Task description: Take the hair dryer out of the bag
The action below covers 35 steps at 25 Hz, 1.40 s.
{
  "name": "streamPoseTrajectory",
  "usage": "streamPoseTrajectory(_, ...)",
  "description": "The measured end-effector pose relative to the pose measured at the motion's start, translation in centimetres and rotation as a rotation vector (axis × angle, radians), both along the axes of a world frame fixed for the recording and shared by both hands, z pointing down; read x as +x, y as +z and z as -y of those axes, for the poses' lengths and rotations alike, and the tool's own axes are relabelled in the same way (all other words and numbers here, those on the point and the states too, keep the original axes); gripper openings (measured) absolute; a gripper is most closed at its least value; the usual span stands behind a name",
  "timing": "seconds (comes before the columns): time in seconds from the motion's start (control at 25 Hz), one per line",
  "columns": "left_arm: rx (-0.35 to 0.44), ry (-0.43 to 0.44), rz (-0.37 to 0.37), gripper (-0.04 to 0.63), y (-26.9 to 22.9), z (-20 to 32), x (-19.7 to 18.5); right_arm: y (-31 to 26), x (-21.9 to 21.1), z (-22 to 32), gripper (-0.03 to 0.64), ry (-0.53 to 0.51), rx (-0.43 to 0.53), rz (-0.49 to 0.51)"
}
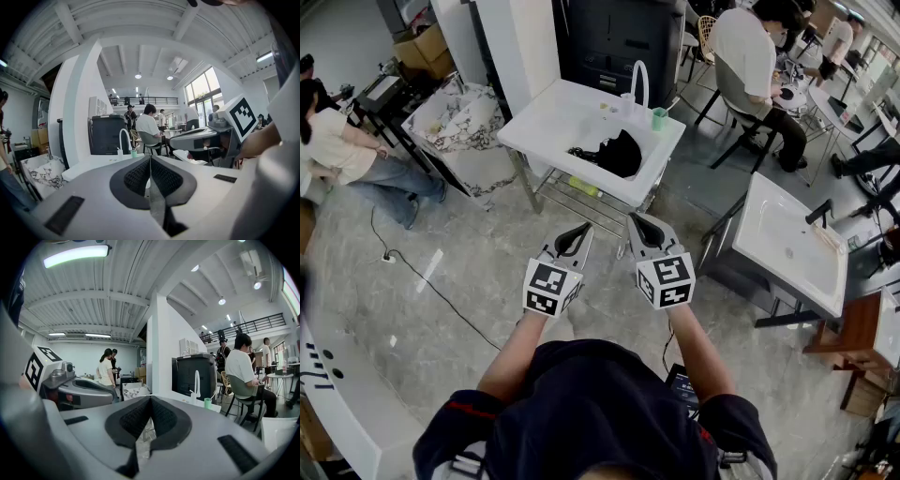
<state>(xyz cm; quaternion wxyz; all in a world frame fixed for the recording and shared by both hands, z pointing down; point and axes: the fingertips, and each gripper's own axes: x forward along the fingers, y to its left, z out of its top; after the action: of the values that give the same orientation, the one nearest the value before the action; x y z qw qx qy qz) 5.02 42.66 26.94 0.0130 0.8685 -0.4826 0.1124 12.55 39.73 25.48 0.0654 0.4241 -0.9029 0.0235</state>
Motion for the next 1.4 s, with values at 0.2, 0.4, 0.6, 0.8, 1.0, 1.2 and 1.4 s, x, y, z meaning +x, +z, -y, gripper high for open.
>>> streamPoseTrajectory(0.2, -0.002, 0.0, 0.0, 0.017, 0.3, 0.2, -0.1, 0.5, 0.0, 0.1, 0.034, 0.011, -0.019, 0.022)
streamPoseTrajectory(0.4, -0.001, 0.002, -0.002, 0.017, 0.3, 0.3, 0.2, 0.7, 0.4, 0.0, 0.034, 0.012, -0.018, 0.02)
streamPoseTrajectory(0.6, -0.006, -0.006, -0.002, 0.018, 0.3, 0.4, 0.3, 0.9, 0.8, 0.4, 0.034, 0.014, -0.029, 0.03)
streamPoseTrajectory(0.8, -0.011, -0.012, -0.005, 0.018, 0.5, 1.4, -0.8, 1.1, -0.3, 1.4, 0.034, 0.001, -0.03, 0.021)
streamPoseTrajectory(1.0, -0.016, -0.01, -0.008, 0.018, 0.7, 3.4, -1.5, 1.2, -1.3, 3.0, 0.034, -0.01, -0.038, 0.016)
streamPoseTrajectory(1.2, -0.018, -0.005, -0.007, 0.018, 0.7, 5.6, -2.3, 1.0, -2.2, 5.1, 0.034, -0.009, -0.036, 0.026)
streamPoseTrajectory(1.4, -0.03, -0.008, -0.001, 0.017, 0.8, 8.2, -3.6, 1.2, -3.4, 7.4, 0.034, -0.012, -0.046, 0.032)
